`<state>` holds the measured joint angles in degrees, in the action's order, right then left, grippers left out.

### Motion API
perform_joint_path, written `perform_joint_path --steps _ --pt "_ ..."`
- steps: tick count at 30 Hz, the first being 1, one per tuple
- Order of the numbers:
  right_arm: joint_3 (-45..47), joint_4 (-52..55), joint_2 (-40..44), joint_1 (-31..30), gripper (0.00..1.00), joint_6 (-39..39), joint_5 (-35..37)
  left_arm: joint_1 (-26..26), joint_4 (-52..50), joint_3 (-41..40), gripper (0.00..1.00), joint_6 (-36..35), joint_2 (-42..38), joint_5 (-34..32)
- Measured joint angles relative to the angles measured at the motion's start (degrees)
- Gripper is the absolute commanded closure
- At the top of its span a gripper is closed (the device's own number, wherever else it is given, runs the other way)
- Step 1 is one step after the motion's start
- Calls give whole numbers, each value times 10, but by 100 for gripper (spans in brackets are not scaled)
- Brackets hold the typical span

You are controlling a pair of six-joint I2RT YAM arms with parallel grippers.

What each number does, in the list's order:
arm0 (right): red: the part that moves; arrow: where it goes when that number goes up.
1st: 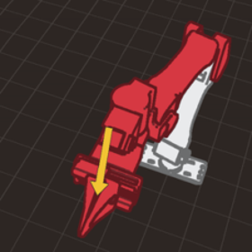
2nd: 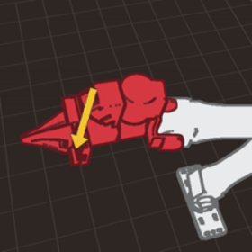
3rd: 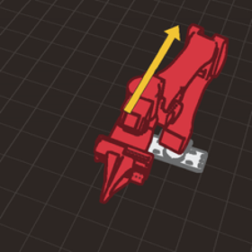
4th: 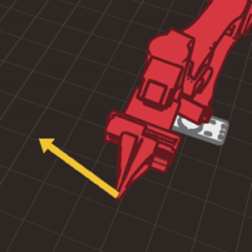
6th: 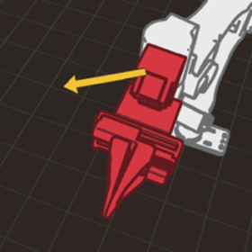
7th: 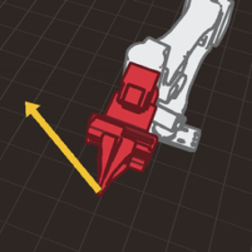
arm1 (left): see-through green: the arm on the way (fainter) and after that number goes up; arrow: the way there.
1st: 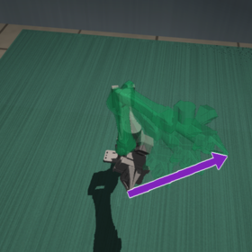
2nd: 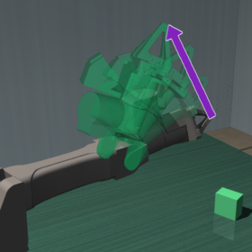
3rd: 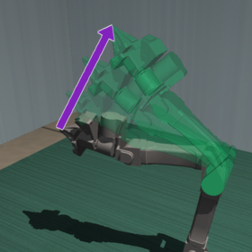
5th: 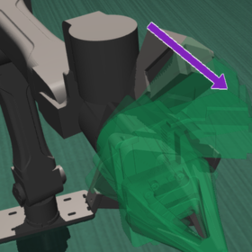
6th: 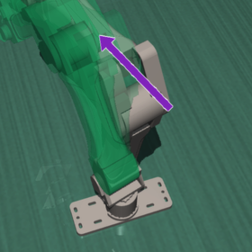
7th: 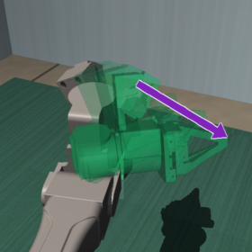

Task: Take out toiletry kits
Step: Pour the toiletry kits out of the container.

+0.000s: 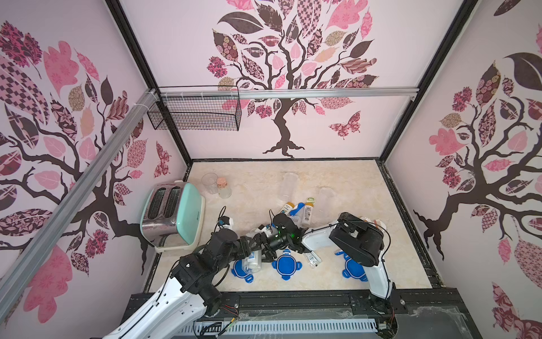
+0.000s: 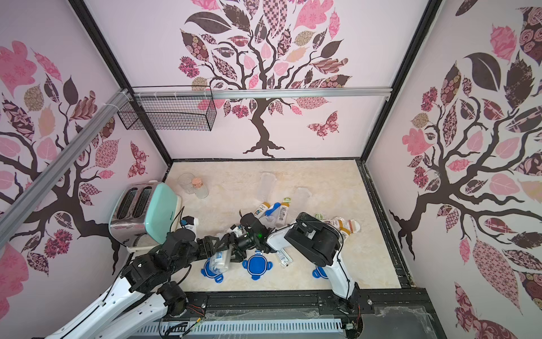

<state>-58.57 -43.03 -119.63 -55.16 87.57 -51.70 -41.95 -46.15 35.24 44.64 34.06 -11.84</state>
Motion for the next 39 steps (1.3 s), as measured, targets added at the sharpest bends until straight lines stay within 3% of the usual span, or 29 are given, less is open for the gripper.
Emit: perform_joint_path --steps 8,14,22,29,39 --pt "-1 -22 -11 7 57 39 -3 -15 5 -29 28 24 26 -10" --pt "-2 -35 -23 9 55 57 -7 -27 11 -62 19 52 -16 0" --pt "-13 -61 -31 10 54 80 -7 -48 7 -66 19 68 -6 48" --pt "-15 -83 -36 10 54 101 -13 -121 -22 -66 19 101 7 17" --pt "-15 -96 -39 13 54 111 -7 -129 -9 -66 23 108 26 -19"
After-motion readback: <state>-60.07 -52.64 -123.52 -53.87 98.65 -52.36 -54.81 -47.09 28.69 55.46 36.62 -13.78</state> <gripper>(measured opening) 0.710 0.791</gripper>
